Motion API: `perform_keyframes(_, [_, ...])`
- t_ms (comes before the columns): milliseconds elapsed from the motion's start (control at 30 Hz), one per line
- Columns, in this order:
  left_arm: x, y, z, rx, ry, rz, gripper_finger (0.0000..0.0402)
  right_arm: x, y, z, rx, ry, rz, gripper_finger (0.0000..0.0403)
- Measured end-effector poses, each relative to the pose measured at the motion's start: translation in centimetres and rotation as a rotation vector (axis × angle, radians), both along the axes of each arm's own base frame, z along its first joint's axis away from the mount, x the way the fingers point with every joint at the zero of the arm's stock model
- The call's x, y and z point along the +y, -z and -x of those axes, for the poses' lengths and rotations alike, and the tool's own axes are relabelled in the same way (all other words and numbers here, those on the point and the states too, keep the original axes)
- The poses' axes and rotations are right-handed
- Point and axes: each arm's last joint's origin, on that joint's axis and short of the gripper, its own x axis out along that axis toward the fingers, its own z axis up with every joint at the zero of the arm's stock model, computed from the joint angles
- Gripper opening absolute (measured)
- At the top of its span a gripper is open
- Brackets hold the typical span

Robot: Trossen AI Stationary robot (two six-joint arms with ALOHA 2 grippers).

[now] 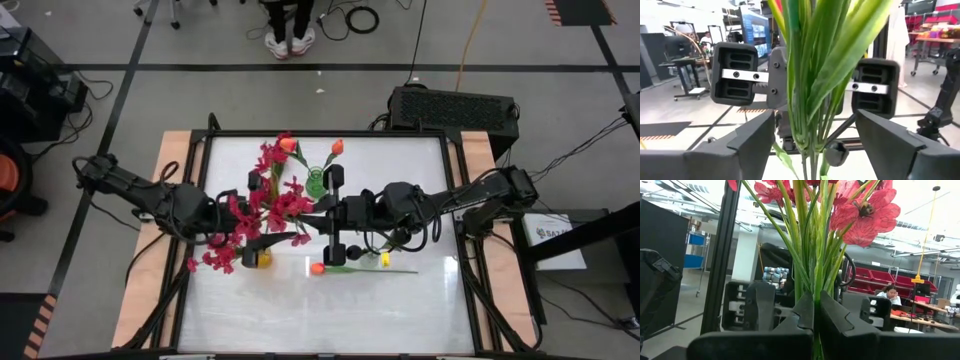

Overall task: Sort flowers into vase by color
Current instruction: Put the right red flowers into the yellow vase

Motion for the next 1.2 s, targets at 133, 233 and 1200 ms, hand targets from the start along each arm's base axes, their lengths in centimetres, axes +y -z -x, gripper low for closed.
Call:
perform_keyframes(133, [0.0, 0.2, 0.1, 0.026, 0.001, 0.004, 0.0238, 0.0, 0.0, 0.0, 0.0, 0.0, 0.0, 0.0])
perform_keyframes(233, [0.1, 0.4, 0.0, 0.038, -0.006, 0.0, 0.0209, 0.0, 0.0, 0.0, 0.001, 0.002, 0.0, 0.0])
perform_keyframes(1200, [2.1, -1.7, 5.1, 0.041, 0.059, 0.035, 0.0016, -0.9, -0.8, 2.7, 0.235, 0.101, -0.008, 0.014])
